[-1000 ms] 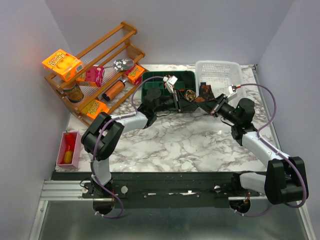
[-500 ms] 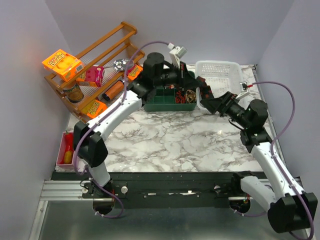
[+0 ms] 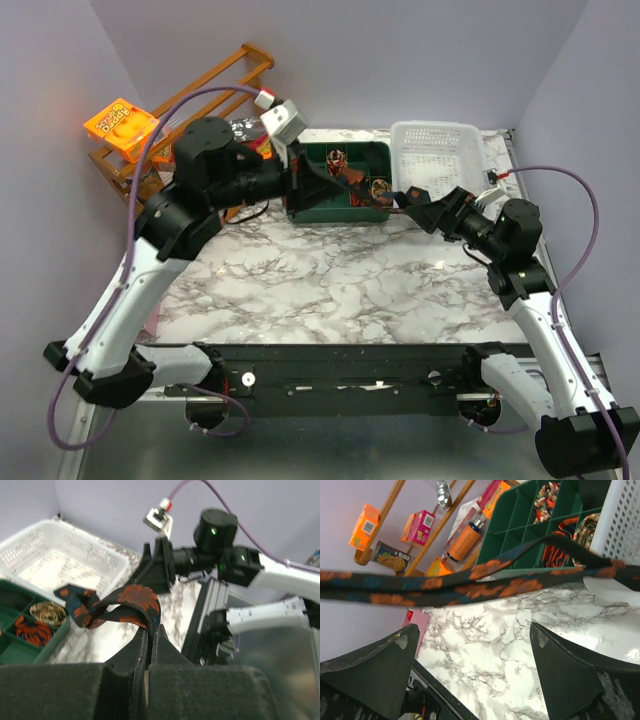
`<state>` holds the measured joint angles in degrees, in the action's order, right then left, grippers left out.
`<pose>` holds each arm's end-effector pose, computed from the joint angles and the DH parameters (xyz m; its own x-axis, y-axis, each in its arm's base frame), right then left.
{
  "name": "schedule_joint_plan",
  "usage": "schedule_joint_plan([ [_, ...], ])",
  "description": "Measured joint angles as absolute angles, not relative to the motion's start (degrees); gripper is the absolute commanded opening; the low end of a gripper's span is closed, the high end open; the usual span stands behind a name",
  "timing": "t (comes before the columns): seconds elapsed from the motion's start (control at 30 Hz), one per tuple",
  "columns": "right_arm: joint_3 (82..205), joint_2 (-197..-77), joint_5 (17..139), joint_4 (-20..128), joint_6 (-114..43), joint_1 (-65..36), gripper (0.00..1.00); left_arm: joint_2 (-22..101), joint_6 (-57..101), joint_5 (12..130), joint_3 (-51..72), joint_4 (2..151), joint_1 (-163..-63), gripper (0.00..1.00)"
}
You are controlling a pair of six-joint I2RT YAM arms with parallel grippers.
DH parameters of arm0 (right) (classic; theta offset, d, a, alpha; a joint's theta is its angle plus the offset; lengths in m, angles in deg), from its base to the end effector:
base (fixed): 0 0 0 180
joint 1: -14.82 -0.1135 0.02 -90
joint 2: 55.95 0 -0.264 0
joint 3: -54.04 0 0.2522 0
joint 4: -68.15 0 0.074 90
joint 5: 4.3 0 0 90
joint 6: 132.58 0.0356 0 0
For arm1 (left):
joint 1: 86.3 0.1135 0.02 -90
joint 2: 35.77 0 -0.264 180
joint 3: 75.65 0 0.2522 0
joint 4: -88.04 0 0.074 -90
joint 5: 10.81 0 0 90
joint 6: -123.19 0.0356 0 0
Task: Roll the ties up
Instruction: Pick up the tie from the bin.
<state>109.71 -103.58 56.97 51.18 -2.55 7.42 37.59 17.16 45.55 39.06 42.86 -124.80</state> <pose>0.1919 0.0422 0.3275 -0.4934 0.5047 -0.7084 -0.3480 0.6319 0.6925 0.1733 -0.1631 0.5261 -0.3128 -0.0449 -0.9488 0.8994 0.3070 -0.3111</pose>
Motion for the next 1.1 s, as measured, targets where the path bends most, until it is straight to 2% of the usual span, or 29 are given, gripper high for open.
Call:
schedule_joint_plan([
  [0.33, 107.92, -106.73, 56.95, 47.55, -0.54, 7.42, 1.0, 12.56, 18.88, 45.48, 18.01, 35.03, -125.43, 0.0],
  [0.5, 105.06, -109.33, 56.95, 46.59, 1.08, 7.42, 1.0, 5.28, 18.31, 45.28, 10.84, 33.74, -125.43, 0.0],
  [0.87, 103.02, -115.34, 57.01, 48.32, 3.59, 7.42, 1.0, -5.38, 16.7, 45.33, 8.57, 31.23, -125.43, 0.0],
  [1.1, 101.52, -123.49, 56.33, 57.72, 8.18, 7.42, 1.0, -8.03, 14.62, 45.33, 7.43, 30.62, -125.43, 0.0],
])
